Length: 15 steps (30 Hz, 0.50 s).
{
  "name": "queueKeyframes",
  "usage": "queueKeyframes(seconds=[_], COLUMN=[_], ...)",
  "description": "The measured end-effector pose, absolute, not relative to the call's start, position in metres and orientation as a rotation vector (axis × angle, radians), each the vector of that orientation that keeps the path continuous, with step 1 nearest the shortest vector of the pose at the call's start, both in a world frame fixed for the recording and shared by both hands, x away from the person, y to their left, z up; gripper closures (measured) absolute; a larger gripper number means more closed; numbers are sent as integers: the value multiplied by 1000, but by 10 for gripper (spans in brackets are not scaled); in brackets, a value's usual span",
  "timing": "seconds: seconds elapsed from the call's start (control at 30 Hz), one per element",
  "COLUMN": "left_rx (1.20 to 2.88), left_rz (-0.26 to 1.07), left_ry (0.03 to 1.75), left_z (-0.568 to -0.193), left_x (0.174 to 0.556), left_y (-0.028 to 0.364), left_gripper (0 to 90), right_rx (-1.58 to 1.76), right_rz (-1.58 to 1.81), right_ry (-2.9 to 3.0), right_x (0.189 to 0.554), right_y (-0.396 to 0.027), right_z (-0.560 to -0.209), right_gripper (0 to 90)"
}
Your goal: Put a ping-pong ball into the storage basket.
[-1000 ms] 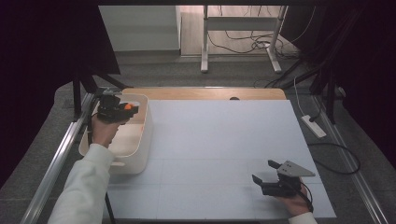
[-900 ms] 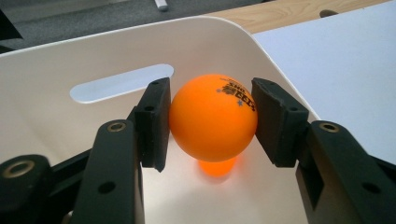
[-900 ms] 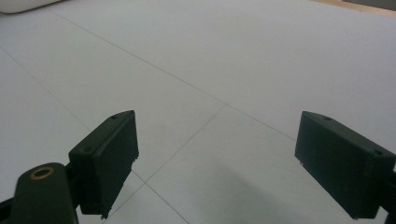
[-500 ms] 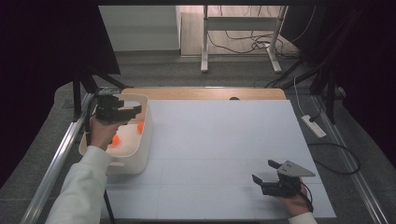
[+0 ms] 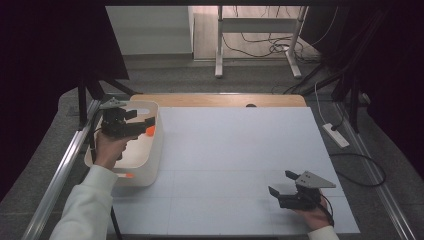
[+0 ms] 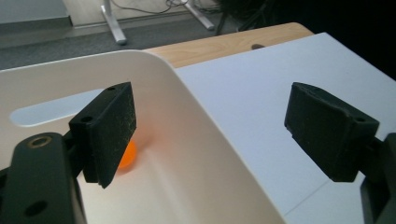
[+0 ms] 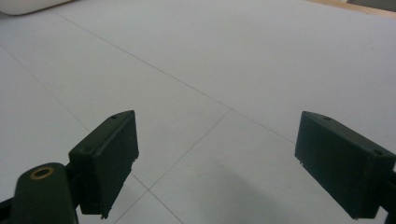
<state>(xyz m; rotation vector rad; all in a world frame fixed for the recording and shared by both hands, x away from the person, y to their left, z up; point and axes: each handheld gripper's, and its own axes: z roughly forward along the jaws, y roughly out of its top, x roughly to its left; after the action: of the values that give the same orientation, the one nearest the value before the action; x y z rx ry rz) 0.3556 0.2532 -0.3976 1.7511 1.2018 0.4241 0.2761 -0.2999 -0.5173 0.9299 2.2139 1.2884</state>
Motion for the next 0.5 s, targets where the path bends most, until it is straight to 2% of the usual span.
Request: queueKeyframes(seconds=[0.5], left_rx=[1728], left_rz=[385], left_ry=[1023], left_z=[-388], left_x=[321], left_y=[227], left_gripper=[164], right_rx=[931], right_rz=[1291], right_ry=[2218], right_x=[269], right_y=[-300], right_z=[-517], right_gripper=[130])
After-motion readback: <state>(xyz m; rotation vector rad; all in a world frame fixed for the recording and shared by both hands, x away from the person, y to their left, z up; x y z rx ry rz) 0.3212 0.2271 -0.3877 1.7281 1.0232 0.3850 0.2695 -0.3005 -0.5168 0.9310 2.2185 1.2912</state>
